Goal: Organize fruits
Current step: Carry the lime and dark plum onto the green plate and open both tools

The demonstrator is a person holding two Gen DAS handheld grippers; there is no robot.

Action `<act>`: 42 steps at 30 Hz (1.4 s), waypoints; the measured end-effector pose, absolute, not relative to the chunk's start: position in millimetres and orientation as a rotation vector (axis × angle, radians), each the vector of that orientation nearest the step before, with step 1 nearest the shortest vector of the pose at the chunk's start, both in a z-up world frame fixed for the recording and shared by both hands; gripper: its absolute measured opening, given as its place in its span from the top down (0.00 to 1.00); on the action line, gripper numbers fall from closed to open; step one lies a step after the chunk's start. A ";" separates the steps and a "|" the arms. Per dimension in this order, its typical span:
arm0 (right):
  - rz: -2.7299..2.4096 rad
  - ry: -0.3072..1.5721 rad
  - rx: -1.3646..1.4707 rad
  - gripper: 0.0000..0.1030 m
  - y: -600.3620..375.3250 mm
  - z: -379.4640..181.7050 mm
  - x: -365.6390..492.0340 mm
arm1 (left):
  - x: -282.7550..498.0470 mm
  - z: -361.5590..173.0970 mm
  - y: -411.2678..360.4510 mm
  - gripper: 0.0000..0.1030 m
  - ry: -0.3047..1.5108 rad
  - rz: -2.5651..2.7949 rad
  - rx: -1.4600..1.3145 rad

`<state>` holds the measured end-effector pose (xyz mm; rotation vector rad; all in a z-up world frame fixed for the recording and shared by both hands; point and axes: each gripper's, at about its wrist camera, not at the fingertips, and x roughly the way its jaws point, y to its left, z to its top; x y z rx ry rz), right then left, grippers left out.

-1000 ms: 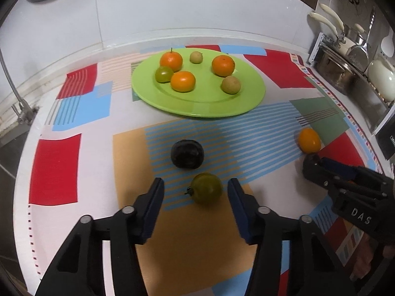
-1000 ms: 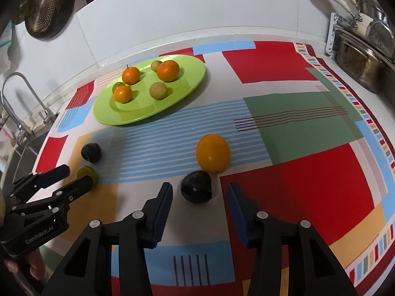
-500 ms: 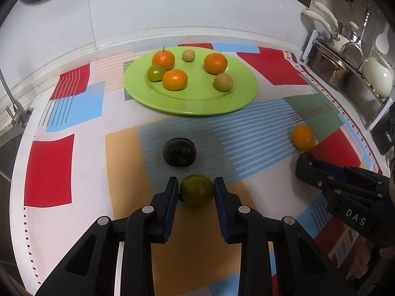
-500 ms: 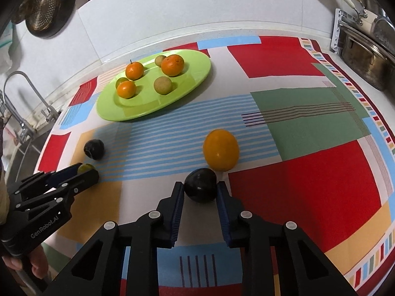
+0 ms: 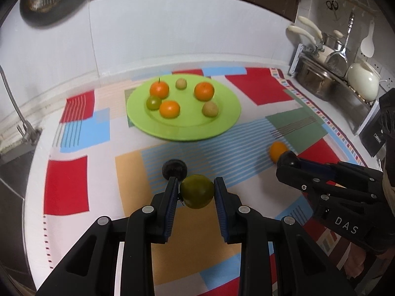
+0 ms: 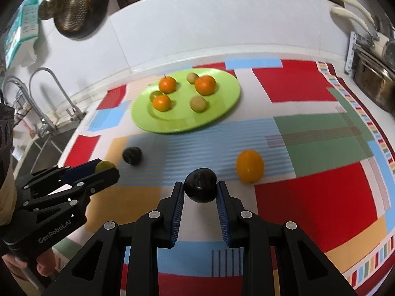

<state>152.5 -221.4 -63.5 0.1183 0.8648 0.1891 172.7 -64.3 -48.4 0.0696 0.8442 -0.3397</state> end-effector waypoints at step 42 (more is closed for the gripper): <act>0.315 0.706 0.010 0.73 -214.9 13.5 237.6 | 253.1 25.1 -76.3 0.71 0.691 -0.348 0.113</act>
